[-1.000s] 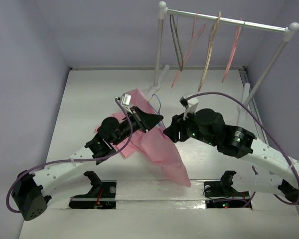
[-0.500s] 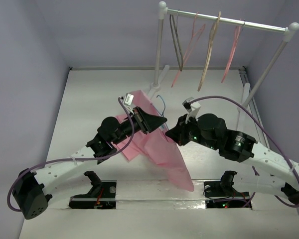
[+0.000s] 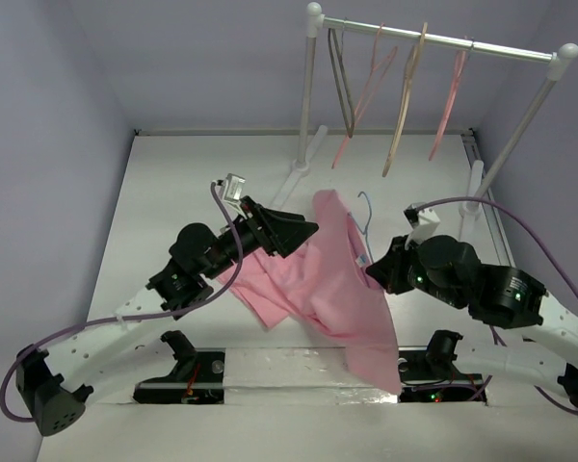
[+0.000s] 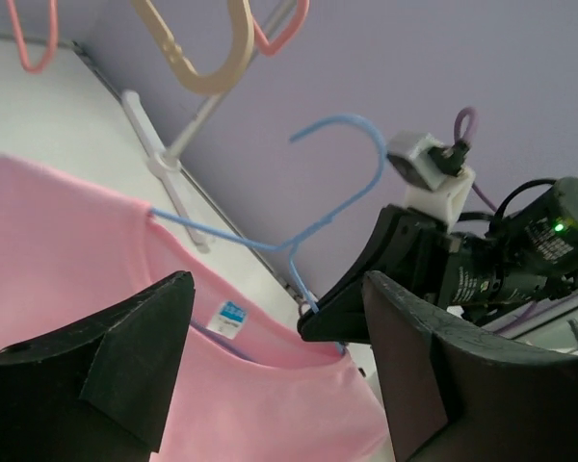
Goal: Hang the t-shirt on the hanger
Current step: Place the hanger at the clothesline.
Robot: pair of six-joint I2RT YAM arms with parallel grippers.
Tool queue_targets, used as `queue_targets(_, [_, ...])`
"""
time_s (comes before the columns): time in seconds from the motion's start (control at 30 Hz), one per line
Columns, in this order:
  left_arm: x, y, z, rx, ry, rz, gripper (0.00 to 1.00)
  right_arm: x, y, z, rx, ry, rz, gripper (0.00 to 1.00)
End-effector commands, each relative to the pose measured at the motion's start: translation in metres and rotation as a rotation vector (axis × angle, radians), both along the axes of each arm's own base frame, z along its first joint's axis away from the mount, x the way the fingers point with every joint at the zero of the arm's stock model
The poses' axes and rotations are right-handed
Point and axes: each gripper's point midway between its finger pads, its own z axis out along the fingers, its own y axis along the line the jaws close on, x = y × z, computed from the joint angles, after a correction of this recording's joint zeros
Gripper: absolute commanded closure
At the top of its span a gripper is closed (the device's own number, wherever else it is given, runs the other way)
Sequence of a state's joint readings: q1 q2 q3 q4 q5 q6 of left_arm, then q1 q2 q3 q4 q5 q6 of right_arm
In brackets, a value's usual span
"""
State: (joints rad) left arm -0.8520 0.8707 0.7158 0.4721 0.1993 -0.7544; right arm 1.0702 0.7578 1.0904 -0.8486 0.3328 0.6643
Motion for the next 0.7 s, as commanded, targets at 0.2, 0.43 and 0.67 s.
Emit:
queue_targets(0.2, [0.002, 0.024, 0.024, 0.06, -0.132, 0.111, 0.25, -0.017, -0.058, -0.032, -0.066, 0.15, -0.209, 1.0])
queue_targets(0.43, [0.006, 0.039, 0.01, 0.114, -0.145, 0.176, 0.18, 0.0, -0.091, -0.039, -0.121, 0.121, -0.44, 1.0])
queue_targets(0.67, [0.006, 0.049, -0.004, 0.139, -0.148, 0.212, 0.15, 0.01, -0.109, -0.063, -0.205, 0.123, -0.601, 1.0])
